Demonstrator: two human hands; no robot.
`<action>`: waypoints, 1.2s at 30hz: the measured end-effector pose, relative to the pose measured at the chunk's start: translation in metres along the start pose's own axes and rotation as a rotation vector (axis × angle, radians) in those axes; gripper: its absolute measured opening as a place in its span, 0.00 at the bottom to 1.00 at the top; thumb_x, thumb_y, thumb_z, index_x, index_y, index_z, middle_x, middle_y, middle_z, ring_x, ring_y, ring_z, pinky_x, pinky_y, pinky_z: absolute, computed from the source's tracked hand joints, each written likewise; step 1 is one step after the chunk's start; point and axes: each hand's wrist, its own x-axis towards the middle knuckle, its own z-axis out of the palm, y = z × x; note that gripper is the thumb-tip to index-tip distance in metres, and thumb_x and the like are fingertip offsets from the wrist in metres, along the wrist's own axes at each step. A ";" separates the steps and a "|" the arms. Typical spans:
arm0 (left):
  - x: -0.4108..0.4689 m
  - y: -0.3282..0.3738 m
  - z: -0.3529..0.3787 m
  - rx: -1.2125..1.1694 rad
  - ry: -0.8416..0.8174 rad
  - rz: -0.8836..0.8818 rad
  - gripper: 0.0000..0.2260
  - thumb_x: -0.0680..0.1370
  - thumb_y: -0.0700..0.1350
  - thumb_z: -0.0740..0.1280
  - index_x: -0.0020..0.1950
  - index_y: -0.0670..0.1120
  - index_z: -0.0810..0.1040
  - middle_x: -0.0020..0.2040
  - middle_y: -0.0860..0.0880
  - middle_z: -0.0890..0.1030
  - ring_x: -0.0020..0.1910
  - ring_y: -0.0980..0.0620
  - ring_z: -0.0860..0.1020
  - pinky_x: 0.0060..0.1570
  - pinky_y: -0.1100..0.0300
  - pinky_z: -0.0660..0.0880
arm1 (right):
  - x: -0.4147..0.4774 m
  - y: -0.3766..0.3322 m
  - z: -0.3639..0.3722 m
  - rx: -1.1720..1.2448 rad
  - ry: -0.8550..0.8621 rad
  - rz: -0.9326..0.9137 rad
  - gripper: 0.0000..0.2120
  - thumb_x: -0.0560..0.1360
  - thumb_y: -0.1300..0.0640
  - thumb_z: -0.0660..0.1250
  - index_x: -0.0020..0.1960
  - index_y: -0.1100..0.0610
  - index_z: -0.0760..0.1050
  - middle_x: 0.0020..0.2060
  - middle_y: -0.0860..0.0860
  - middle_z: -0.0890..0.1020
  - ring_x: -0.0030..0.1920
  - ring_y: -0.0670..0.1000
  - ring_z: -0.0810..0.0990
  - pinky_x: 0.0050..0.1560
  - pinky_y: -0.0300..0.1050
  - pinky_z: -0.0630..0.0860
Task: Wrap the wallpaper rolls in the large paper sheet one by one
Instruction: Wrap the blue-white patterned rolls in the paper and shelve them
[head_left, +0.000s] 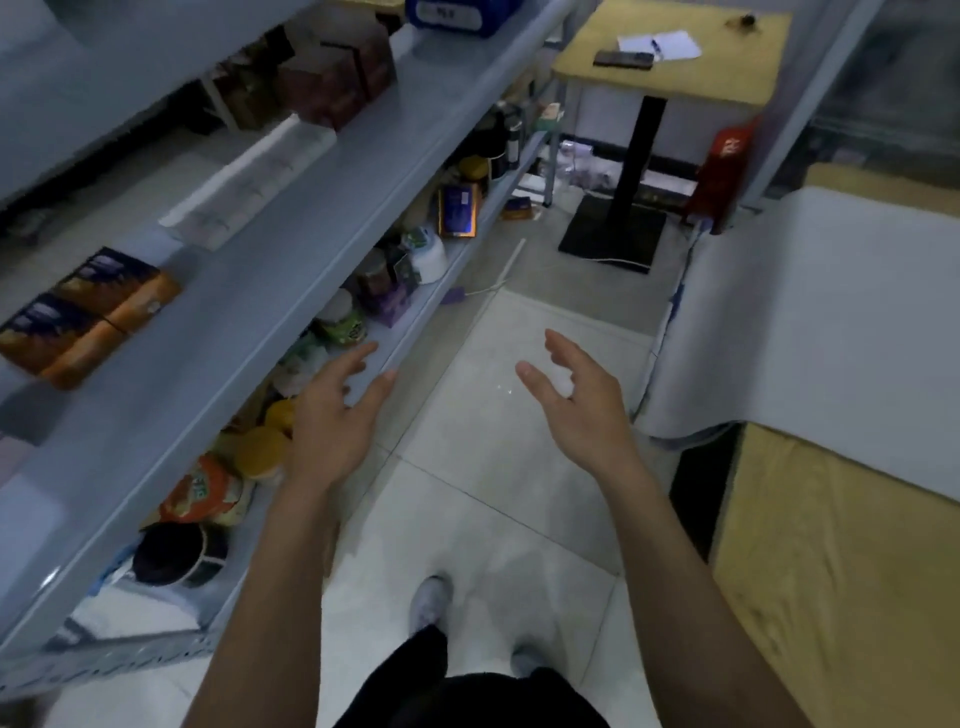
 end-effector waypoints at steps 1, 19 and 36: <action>0.015 -0.002 -0.001 -0.013 -0.035 0.018 0.15 0.78 0.49 0.67 0.65 0.53 0.75 0.61 0.54 0.77 0.59 0.57 0.74 0.60 0.61 0.71 | 0.007 -0.004 0.006 -0.008 0.038 0.010 0.30 0.76 0.42 0.65 0.74 0.51 0.64 0.70 0.45 0.70 0.67 0.43 0.69 0.69 0.42 0.64; 0.249 0.035 0.096 -0.095 -0.507 0.256 0.15 0.77 0.48 0.69 0.63 0.54 0.76 0.59 0.56 0.77 0.56 0.59 0.74 0.53 0.67 0.69 | 0.145 -0.015 0.002 -0.137 0.467 0.210 0.31 0.76 0.40 0.64 0.74 0.51 0.64 0.70 0.46 0.70 0.68 0.45 0.69 0.69 0.43 0.65; 0.456 0.173 0.317 -0.023 -0.804 0.446 0.18 0.78 0.49 0.66 0.68 0.53 0.73 0.59 0.58 0.73 0.59 0.57 0.72 0.53 0.67 0.68 | 0.325 0.043 -0.147 -0.201 0.871 0.477 0.30 0.77 0.41 0.63 0.74 0.52 0.63 0.71 0.49 0.69 0.70 0.50 0.68 0.71 0.51 0.65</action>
